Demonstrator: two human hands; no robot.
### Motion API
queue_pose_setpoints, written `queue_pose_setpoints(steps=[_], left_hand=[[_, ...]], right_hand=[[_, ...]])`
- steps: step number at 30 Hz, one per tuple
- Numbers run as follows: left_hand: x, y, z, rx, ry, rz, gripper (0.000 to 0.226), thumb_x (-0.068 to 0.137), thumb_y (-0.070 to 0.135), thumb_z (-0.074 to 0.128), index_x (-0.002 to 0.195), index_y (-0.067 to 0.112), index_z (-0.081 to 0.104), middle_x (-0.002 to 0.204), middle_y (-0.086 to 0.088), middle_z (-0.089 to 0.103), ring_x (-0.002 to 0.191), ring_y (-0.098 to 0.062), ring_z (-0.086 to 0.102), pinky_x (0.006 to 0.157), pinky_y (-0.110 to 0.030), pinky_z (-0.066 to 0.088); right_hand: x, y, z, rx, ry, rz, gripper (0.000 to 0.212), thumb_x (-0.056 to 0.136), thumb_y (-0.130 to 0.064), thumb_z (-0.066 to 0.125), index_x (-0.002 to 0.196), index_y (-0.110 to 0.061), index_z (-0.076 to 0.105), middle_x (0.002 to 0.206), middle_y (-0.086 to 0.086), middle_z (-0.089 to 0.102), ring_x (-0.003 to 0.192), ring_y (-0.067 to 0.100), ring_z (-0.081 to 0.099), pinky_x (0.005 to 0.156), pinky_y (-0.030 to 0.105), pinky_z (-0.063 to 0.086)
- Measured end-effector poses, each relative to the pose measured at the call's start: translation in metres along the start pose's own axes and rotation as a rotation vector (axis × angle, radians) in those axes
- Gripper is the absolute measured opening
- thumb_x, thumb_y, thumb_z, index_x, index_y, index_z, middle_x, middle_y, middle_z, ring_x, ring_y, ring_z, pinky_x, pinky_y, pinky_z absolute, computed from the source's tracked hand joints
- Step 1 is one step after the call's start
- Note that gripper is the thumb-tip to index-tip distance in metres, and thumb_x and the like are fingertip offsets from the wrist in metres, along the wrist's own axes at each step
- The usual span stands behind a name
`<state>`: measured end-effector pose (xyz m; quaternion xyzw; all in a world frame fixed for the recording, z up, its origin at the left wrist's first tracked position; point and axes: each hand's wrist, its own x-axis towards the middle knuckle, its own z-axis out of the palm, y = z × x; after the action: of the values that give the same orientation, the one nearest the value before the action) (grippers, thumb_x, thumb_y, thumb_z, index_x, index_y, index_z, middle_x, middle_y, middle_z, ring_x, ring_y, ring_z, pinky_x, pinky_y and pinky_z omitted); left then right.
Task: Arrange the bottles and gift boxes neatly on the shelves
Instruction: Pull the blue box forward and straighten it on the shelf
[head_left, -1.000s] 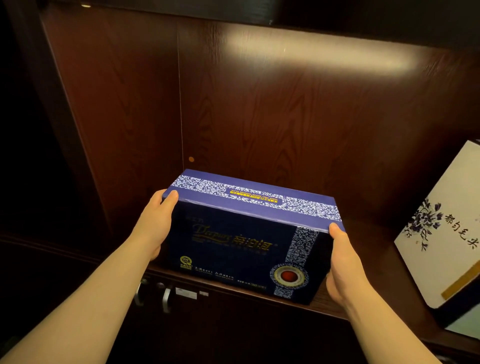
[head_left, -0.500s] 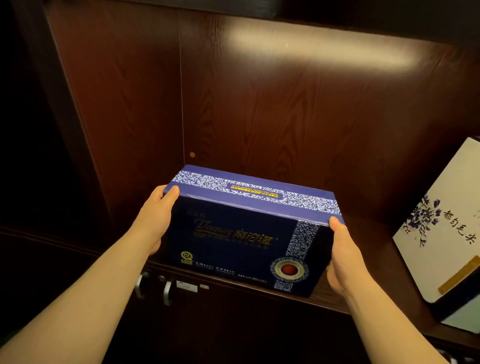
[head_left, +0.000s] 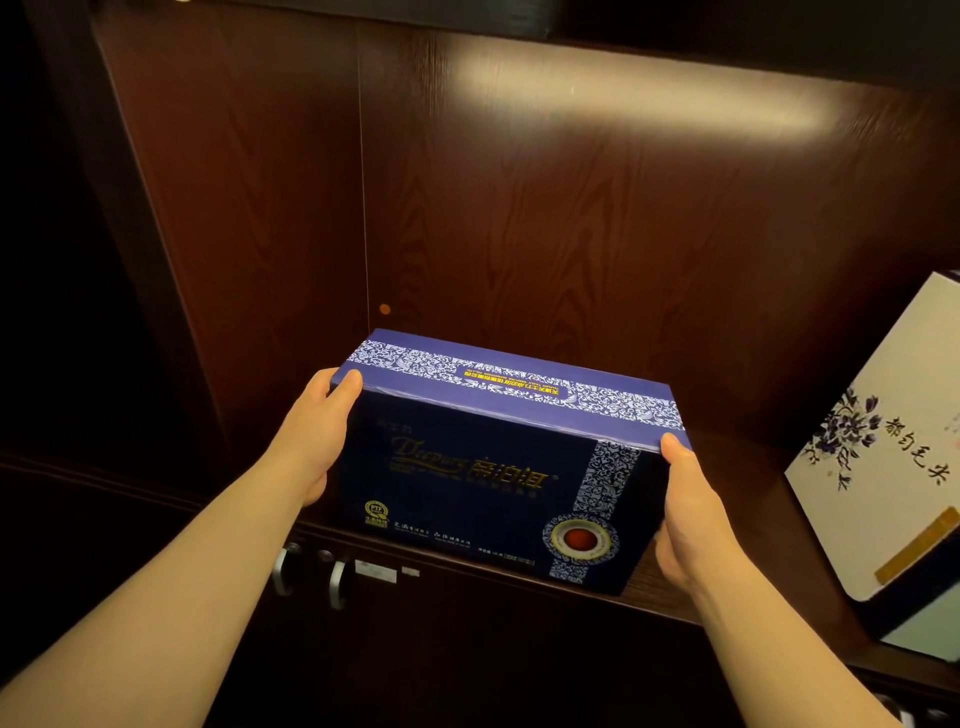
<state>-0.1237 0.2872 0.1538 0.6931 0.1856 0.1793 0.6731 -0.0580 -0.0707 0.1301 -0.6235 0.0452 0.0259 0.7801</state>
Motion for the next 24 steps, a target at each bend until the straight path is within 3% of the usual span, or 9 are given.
queue_pose_setpoints(steps=[11, 15, 17, 19, 21, 24], left_hand=[[0.003, 0.000, 0.003, -0.043, -0.001, -0.008, 0.028, 0.102, 0.048, 0.042, 0.127, 0.037, 0.047, 0.116, 0.008, 0.061, 0.102, -0.008, 0.056, 0.070, -0.028, 0.037], [-0.003, -0.007, -0.002, -0.133, -0.072, -0.052, 0.026, 0.100, 0.055, 0.041, 0.123, 0.049, 0.052, 0.119, 0.018, 0.060, 0.106, -0.002, 0.053, 0.086, -0.028, 0.039], [-0.007, -0.021, -0.006, -0.206, -0.065, -0.085, 0.048, 0.098, 0.063, 0.037, 0.141, 0.044, 0.044, 0.133, 0.019, 0.049, 0.126, -0.008, 0.045, 0.108, -0.035, 0.031], [-0.009, -0.037, -0.010, -0.210, -0.057, -0.119, 0.065, 0.097, 0.067, 0.031, 0.154, 0.036, 0.029, 0.154, 0.010, 0.037, 0.144, -0.018, 0.030, 0.117, -0.043, 0.020], [-0.011, -0.051, -0.010, -0.202, -0.073, -0.128, 0.066, 0.097, 0.069, 0.026, 0.155, 0.038, 0.026, 0.163, 0.002, 0.029, 0.148, -0.022, 0.024, 0.120, -0.045, 0.017], [-0.012, -0.075, -0.009, -0.194, -0.085, -0.157, 0.059, 0.101, 0.062, 0.023, 0.154, 0.038, 0.028, 0.162, 0.001, 0.030, 0.147, -0.021, 0.027, 0.118, -0.042, 0.019]], right_hand=[[-0.002, 0.000, -0.001, -0.007, -0.039, -0.027, 0.039, 0.100, -0.053, 0.047, 0.134, -0.034, 0.057, 0.103, -0.010, 0.080, 0.090, 0.007, 0.075, 0.077, 0.037, 0.050], [-0.009, 0.001, -0.004, 0.083, -0.062, 0.022, 0.046, 0.100, -0.061, 0.041, 0.128, -0.033, 0.063, 0.110, -0.004, 0.080, 0.098, 0.012, 0.075, 0.078, 0.037, 0.053], [-0.012, 0.008, -0.011, 0.141, -0.067, 0.050, 0.053, 0.098, -0.068, 0.034, 0.121, -0.037, 0.071, 0.116, -0.002, 0.078, 0.106, 0.015, 0.073, 0.082, 0.038, 0.052], [-0.016, 0.021, -0.015, 0.145, -0.065, 0.095, 0.056, 0.098, -0.070, 0.027, 0.114, -0.045, 0.074, 0.120, -0.004, 0.076, 0.110, 0.017, 0.072, 0.086, 0.039, 0.051], [-0.019, 0.036, -0.017, 0.099, -0.014, 0.181, 0.055, 0.100, -0.068, 0.022, 0.127, -0.046, 0.065, 0.134, -0.005, 0.068, 0.122, 0.019, 0.062, 0.099, 0.046, 0.048], [-0.018, 0.057, -0.021, 0.040, 0.026, 0.321, 0.066, 0.101, -0.067, 0.027, 0.158, -0.033, 0.034, 0.160, -0.002, 0.044, 0.147, 0.026, 0.038, 0.122, 0.052, 0.026]])
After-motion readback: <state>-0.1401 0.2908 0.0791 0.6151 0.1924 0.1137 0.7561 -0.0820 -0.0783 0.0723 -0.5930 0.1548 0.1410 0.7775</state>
